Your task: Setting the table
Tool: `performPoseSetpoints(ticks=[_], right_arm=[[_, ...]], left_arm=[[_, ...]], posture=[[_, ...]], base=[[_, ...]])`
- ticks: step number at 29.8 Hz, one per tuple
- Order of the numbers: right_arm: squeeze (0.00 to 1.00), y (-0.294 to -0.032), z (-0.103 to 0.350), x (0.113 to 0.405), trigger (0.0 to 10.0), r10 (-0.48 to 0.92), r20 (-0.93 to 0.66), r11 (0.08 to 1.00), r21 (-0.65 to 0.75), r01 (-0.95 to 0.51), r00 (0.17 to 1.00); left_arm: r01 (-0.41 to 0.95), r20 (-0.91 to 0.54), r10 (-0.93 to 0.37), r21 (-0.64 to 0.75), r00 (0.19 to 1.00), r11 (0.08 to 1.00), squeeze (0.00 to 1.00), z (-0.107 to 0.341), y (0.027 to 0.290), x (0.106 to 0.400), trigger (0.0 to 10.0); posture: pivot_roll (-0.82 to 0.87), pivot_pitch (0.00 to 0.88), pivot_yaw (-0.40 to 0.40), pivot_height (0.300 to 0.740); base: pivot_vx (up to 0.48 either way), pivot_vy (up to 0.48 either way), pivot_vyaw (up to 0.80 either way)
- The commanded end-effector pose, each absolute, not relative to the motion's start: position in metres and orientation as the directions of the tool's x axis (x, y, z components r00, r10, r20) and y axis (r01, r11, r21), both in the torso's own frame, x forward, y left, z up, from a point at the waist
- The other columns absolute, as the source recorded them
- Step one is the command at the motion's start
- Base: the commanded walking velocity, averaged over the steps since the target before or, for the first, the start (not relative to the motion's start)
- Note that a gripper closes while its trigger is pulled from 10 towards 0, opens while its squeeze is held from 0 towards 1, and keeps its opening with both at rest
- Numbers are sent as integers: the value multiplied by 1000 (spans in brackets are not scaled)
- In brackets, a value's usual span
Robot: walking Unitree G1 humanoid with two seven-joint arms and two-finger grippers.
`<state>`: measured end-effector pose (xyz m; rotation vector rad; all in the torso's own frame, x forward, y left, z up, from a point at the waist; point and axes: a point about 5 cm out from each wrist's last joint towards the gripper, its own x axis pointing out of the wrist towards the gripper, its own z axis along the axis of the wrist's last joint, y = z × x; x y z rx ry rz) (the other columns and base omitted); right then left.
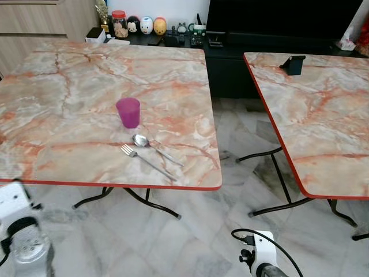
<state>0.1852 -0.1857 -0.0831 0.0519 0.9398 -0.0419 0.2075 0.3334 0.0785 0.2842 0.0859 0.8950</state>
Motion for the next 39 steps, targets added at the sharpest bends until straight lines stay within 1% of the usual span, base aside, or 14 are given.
performPoseSetpoints(ticks=[1, 2, 3, 5, 6, 9, 10, 17, 22, 24, 26, 32, 34, 39], right_arm=[[0, -188, -83, 184, 10000, -21, -810, 998, 19, 62, 586], [0, -188, -83, 184, 10000, -22, -810, 998, 19, 63, 586], [0, -188, -83, 184, 10000, -23, -810, 998, 19, 65, 586], [0, -188, -83, 184, 10000, -24, -811, 998, 19, 67, 585], [0, -188, -83, 184, 10000, -24, -811, 998, 18, 65, 585], [0, -188, -83, 184, 10000, -24, -810, 997, 20, 68, 586], [0, -188, -83, 184, 10000, -23, -809, 997, 22, 69, 587], [0, -187, -83, 185, 10000, -15, -811, 997, 31, 68, 585], [0, -188, -83, 186, 10000, -19, -811, 997, 29, 73, 585], [0, -188, -83, 186, 10000, -20, -811, 997, 30, 74, 585], [0, -187, -83, 186, 10000, -16, -810, 997, 33, 73, 586], [0, -187, -83, 186, 10000, -14, -810, 997, 34, 71, 587], [0, -187, -83, 186, 10000, -15, -809, 997, 34, 72, 587], [0, -187, -82, 187, 10000, -7, -809, 997, 38, 64, 587]], left_arm=[[-763, -81, 816, 312, 572, 566, 0, 55, 341, 195, 10000], [-756, -124, 815, 315, 566, 573, 0, 47, 341, 193, 10000], [-665, -298, 734, 312, 610, 679, 0, 21, 333, 195, 10000], [-538, -434, 606, 281, 667, 794, 0, 0, 318, 201, 10000], [-519, -416, 591, 284, 691, 806, 0, 1, 314, 203, 10000], [-287, -447, 395, 290, 803, 913, 0, -8, 287, 217, 10000], [-253, -451, 369, 298, 813, 921, 0, -10, 282, 219, 10000], [-77, -643, 253, 289, 723, 954, 0, -42, 259, 216, 10000], [-57, -690, 219, 250, 690, 967, 0, -52, 252, 208, 10000], [-77, -702, 221, 231, 677, 970, 0, -55, 251, 205, 10000], [-163, -714, 231, 164, 661, 973, 0, -58, 250, 202, 10000], [-124, -743, 178, 128, 645, 984, 0, -64, 243, 196, 10000], [-152, -759, 160, 81, 631, 985, 0, -69, 241, 189, 10000], [-193, -778, 174, 70, 603, 979, 0, -74, 244, 179, 10000]], posture=[[123, 0, -56, 740], [122, 0, -57, 740], [120, 0, -57, 740], [130, 0, -62, 740], [126, 0, -61, 740], [120, 0, -59, 740], [118, 0, -59, 740], [99, 0, -58, 740], [97, 0, -54, 740], [92, 0, -54, 740], [89, 0, -58, 740], [88, 0, -58, 740], [80, 0, -53, 740], [77, 0, -54, 740]], base=[[0, 0, 0], [0, 0, 0], [0, 0, 0], [0, 0, 0], [0, 0, 0], [0, 0, 0], [0, 0, 0], [0, 0, 0], [0, 0, 0], [0, 0, 0], [0, 0, 0], [0, 0, 0], [0, 0, 0], [0, 0, 0]])
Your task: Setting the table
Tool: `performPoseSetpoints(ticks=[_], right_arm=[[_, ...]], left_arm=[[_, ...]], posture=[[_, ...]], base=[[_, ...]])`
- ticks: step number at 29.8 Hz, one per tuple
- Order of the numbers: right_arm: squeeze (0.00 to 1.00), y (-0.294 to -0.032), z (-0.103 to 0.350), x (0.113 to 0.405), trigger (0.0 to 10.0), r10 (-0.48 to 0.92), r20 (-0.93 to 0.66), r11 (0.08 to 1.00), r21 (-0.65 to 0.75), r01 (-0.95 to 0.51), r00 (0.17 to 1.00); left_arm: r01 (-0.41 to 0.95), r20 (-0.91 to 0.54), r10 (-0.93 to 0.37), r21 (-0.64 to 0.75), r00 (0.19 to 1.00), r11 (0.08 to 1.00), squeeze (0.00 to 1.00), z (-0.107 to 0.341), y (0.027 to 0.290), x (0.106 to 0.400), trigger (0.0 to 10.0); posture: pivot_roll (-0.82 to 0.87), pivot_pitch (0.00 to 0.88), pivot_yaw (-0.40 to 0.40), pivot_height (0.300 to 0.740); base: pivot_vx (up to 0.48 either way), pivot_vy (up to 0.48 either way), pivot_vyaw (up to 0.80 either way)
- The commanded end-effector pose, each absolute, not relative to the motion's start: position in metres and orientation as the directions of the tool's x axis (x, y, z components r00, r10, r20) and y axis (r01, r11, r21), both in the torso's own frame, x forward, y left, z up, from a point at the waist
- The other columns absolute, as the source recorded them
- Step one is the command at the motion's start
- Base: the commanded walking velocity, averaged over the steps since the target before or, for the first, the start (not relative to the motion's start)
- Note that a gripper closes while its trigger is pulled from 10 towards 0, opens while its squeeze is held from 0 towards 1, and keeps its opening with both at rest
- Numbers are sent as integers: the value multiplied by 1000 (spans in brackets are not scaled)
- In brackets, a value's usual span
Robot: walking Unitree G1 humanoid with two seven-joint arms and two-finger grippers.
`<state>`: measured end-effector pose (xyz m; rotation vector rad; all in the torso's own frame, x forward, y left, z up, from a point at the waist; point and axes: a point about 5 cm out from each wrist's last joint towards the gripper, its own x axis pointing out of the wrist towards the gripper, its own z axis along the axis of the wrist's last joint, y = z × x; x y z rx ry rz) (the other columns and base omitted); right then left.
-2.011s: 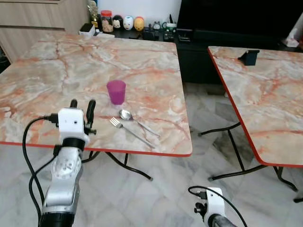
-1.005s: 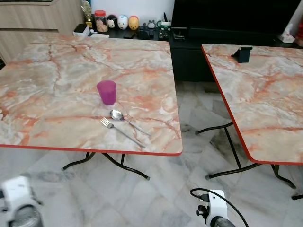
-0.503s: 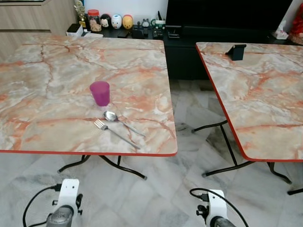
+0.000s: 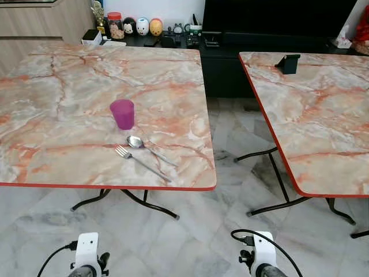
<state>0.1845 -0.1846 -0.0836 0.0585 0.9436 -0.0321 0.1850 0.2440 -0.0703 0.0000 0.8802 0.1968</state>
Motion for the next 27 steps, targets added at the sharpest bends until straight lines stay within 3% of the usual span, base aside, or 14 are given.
performPoseSetpoints(ticks=[1, 15, 27], right_arm=[[0, -187, -82, 187, 10000, -6, -809, 997, 39, 64, 587], [0, -189, -82, 188, 10000, -13, -808, 997, 31, 64, 589], [0, -189, -82, 187, 10000, -12, -809, 998, 29, 60, 588]], left_arm=[[-206, -780, 181, 69, 599, 976, 0, -74, 245, 177, 10000], [-239, -814, 208, 88, 543, 967, 0, -80, 274, 138, 10000], [-207, -827, 185, 86, 530, 975, 0, -87, 254, 138, 10000]], posture=[[77, 0, -54, 740], [69, 0, -55, 740], [65, 0, -54, 740]], base=[[0, 0, 0], [0, 0, 0], [0, 0, 0]])
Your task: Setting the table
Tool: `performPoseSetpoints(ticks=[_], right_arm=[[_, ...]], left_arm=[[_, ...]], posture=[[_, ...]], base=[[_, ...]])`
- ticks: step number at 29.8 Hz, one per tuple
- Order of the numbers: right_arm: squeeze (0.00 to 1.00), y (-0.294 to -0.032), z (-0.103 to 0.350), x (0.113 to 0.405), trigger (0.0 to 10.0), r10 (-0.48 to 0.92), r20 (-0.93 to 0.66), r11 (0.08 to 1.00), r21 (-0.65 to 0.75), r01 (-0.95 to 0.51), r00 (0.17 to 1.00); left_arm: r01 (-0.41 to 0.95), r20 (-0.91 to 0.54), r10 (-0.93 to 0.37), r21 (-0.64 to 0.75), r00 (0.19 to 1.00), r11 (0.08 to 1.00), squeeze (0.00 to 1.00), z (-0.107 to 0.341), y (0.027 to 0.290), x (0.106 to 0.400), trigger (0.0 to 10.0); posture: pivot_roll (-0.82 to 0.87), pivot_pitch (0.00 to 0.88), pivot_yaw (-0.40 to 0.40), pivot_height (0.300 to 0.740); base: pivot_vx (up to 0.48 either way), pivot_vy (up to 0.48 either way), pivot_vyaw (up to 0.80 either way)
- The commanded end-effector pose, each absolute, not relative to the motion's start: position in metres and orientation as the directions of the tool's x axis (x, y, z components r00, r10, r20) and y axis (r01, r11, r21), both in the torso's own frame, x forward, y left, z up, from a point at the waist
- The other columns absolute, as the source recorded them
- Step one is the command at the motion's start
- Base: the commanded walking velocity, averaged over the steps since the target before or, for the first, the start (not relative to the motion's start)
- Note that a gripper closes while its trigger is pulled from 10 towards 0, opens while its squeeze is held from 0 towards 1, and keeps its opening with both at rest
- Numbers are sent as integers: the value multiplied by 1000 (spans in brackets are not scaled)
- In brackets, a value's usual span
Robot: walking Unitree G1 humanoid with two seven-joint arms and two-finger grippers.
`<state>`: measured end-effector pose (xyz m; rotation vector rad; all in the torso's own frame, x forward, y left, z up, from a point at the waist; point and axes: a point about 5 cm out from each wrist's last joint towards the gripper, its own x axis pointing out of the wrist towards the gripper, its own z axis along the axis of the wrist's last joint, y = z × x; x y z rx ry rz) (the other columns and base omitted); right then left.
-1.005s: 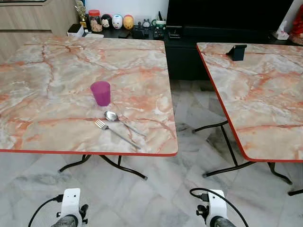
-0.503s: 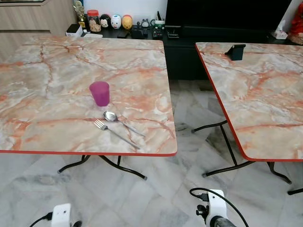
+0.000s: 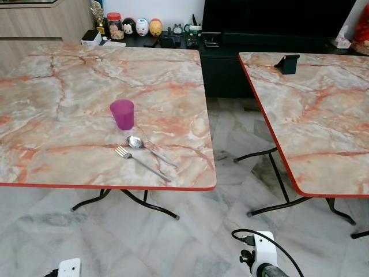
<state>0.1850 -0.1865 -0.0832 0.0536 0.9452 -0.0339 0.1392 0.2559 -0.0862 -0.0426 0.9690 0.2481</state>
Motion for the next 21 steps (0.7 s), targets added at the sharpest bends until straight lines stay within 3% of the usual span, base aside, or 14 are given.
performPoseSetpoints(ticks=[1, 6, 14, 21], right_arm=[[0, -189, -82, 187, 10000, -10, -809, 998, 29, 57, 587], [0, -189, -82, 187, 10000, -9, -810, 998, 29, 54, 586], [0, -188, -83, 186, 10000, -6, -812, 998, 27, 49, 583], [0, -188, -83, 186, 10000, -3, -813, 999, 27, 43, 582]], left_arm=[[-203, -828, 182, 84, 530, 976, 0, -88, 248, 141, 10000], [-218, -826, 187, 80, 531, 973, 0, -89, 239, 147, 10000], [-210, -828, 187, 86, 528, 974, 0, -90, 236, 147, 10000], [-214, -827, 189, 86, 529, 973, 0, -89, 238, 146, 10000]], posture=[[65, 0, -54, 740], [66, 0, -55, 740], [66, 0, -58, 740], [68, 0, -58, 740]], base=[[0, 0, 0], [0, 241, 0], [0, -44, 0], [0, 312, 0]])
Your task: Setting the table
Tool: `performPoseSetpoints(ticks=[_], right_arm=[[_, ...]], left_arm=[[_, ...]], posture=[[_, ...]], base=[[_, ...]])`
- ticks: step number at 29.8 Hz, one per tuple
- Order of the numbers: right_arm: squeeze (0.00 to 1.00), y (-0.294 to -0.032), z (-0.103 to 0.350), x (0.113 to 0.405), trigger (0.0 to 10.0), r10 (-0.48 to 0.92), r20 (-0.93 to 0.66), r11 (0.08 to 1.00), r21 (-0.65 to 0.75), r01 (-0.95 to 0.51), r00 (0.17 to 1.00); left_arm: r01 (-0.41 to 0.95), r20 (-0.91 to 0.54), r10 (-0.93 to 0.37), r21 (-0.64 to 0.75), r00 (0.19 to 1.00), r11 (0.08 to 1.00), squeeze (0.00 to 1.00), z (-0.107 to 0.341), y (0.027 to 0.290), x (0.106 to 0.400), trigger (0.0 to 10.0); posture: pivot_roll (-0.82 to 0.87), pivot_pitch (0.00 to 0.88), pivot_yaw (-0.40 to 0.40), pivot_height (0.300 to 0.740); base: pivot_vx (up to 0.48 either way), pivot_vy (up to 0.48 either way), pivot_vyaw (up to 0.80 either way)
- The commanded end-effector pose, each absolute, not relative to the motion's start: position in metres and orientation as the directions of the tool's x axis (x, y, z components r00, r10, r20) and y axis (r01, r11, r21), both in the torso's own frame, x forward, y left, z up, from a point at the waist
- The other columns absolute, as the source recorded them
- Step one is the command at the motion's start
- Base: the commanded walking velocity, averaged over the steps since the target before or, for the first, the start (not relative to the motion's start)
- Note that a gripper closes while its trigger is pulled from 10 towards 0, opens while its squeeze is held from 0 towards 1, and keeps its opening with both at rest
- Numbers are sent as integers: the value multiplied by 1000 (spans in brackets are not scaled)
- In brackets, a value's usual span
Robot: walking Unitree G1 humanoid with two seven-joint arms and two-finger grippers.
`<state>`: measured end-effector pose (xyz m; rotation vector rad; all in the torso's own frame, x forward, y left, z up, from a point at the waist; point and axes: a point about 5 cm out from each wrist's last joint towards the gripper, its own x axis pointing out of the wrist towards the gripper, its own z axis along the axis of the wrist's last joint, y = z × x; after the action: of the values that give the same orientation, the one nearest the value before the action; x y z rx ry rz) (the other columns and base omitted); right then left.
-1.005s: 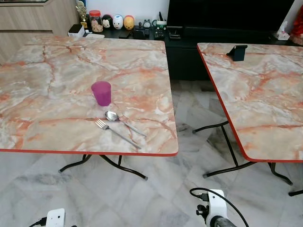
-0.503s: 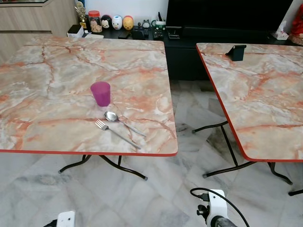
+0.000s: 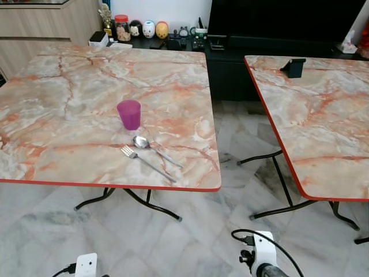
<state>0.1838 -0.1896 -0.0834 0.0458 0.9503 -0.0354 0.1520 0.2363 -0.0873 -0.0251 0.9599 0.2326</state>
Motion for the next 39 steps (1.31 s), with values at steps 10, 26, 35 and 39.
performPoseSetpoints(ticks=[10, 26, 35, 39], right_arm=[[0, -187, -83, 185, 10000, 0, -814, 999, 28, 39, 580], [0, -186, -83, 185, 10000, 5, -815, 999, 30, 33, 580], [0, -186, -83, 185, 10000, 5, -814, 999, 32, 36, 581], [0, -186, -83, 186, 10000, 6, -813, 999, 32, 36, 582]], left_arm=[[-216, -827, 189, 84, 529, 973, 0, -89, 239, 145, 10000], [-216, -829, 189, 85, 526, 973, 0, -90, 240, 144, 10000], [-208, -830, 194, 96, 524, 973, 0, -90, 241, 144, 10000], [-201, -830, 192, 98, 524, 975, 0, -90, 240, 144, 10000]], posture=[[70, 0, -57, 740], [72, 0, -55, 740], [74, 0, -52, 740], [70, 0, -51, 740]], base=[[0, 317, 0], [0, 316, 0], [0, 207, 0], [0, 0, 0]])
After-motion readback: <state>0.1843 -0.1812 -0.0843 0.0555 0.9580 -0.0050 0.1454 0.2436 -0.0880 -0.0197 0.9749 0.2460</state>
